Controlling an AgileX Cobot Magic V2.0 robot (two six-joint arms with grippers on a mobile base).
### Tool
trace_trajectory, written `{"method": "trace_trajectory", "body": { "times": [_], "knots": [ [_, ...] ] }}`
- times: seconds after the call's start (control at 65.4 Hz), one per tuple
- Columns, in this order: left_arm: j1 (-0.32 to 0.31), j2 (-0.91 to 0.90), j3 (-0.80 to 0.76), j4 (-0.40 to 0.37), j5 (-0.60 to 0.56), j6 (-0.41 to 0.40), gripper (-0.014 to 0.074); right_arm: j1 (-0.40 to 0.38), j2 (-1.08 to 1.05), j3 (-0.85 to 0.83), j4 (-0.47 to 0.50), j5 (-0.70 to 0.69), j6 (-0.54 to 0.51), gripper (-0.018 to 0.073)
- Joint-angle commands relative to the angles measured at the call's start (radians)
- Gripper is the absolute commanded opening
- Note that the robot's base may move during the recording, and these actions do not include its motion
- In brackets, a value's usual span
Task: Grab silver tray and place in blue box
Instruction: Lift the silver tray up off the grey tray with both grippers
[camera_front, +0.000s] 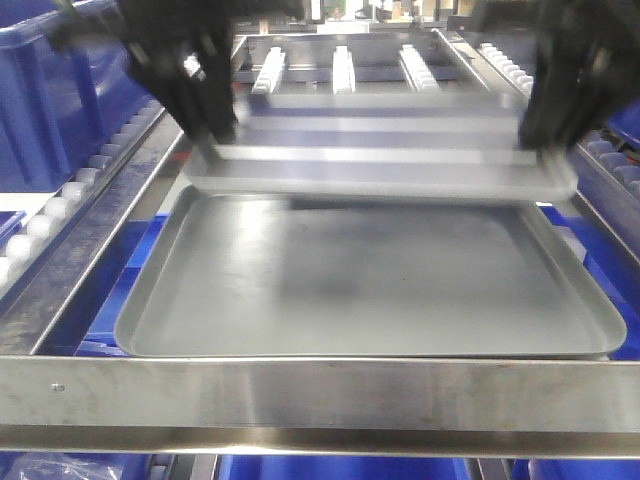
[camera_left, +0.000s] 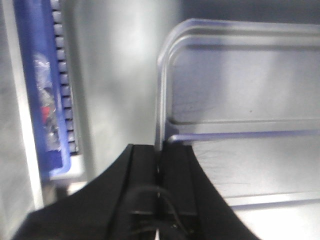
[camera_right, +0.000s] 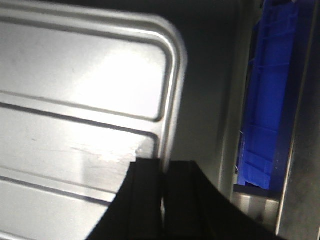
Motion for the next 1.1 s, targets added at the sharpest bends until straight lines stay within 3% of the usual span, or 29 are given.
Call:
{"method": "trace_trajectory", "body": {
  "times": [0.0,0.199,0.458,1.085],
  "knots": [
    [-0.013,-0.101,-0.034,0.058,0.046,0.007,-0.0097,0.014,-0.08,-0.029,-0.042,0.015,0.011,0.0056],
    [-0.057,-0.18,-0.032,0.08,0.117,-0.019,-0.0097,0.053,-0.099,-0.092,-0.048,0.143,0.018,0.0057],
    [-0.102,-0.199,-0.032,0.105,0.162,-0.044,-0.0097,0.07,-0.099,-0.176,-0.071,0.213,0.02,0.0057],
    [-0.102,-0.199,-0.032,0.096,0.16,-0.046,-0.0098,0.07,-0.099,-0.186,-0.094,0.24,0.02,0.0057]
  ]
}}
